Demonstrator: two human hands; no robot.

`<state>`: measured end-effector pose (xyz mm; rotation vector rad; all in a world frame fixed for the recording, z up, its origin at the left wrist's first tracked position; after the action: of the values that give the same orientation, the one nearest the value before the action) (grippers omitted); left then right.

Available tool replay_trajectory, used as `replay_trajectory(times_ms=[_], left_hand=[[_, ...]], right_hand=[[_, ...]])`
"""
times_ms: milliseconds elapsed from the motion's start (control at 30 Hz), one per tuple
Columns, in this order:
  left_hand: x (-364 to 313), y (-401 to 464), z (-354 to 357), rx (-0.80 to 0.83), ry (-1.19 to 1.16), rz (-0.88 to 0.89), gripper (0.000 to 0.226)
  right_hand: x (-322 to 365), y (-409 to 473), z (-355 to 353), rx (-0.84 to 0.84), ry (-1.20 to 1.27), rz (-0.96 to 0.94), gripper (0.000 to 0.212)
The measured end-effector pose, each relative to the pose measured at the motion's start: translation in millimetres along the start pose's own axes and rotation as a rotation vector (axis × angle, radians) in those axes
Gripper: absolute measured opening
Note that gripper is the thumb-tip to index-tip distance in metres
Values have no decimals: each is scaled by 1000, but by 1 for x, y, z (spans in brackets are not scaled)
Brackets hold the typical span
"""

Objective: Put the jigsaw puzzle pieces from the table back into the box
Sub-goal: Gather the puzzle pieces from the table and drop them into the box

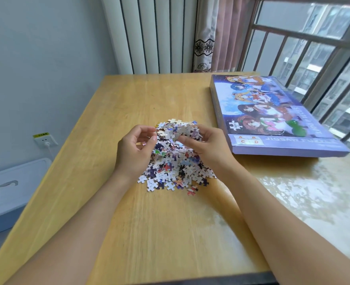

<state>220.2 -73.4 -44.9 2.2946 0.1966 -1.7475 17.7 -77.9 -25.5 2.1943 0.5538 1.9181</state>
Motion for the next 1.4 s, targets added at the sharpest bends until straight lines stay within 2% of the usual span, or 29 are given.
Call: replay_trajectory(times_ms=[167, 233, 300, 400, 533, 600, 667, 767, 900, 1000, 1133, 1400], left_hand=[[-11, -12, -3, -27, 28, 62, 18], [-23, -14, 2, -13, 76, 106, 18], [-41, -17, 15, 59, 207, 171, 23], [-58, -20, 49, 229, 519, 319, 42], [-75, -32, 108, 398, 721, 479, 66], [-80, -37, 134, 430, 775, 525, 69], [-84, -38, 152, 410, 787, 607, 58], [-92, -33, 168, 341, 709, 615, 27], [-116, -17, 167, 198, 382, 419, 18], [-140, -6, 165, 150, 217, 354, 12], [-167, 8, 161, 118, 154, 328, 13], [-193, 10, 160, 165, 114, 336, 8]], right_hand=[[13, -21, -15, -44, 123, 60, 13], [13, -30, -27, -47, 227, 143, 8], [13, -46, -41, -34, 301, 244, 7], [6, -71, -62, -61, 366, 359, 7], [-5, -102, -100, -115, 354, 446, 18], [-6, -114, -121, -166, 377, 478, 21], [-6, -120, -136, -206, 383, 506, 24], [-5, -123, -155, -253, 368, 545, 29], [2, -116, -170, -334, 414, 546, 28], [20, -97, -181, -351, 432, 536, 30], [47, -65, -190, -406, 476, 557, 35], [75, -21, -206, -430, 300, 572, 35]])
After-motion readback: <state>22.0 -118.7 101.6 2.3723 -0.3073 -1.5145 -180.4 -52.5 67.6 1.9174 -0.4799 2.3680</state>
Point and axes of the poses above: each hand's wrist, its own y-axis towards the middle knuckle, its own z-axis out of the palm, x = y × z, the point moved 5 cm from there along y, towards the middle knuckle, and after that the axes turned 14 degrees about -z, right-handed, at the moved point
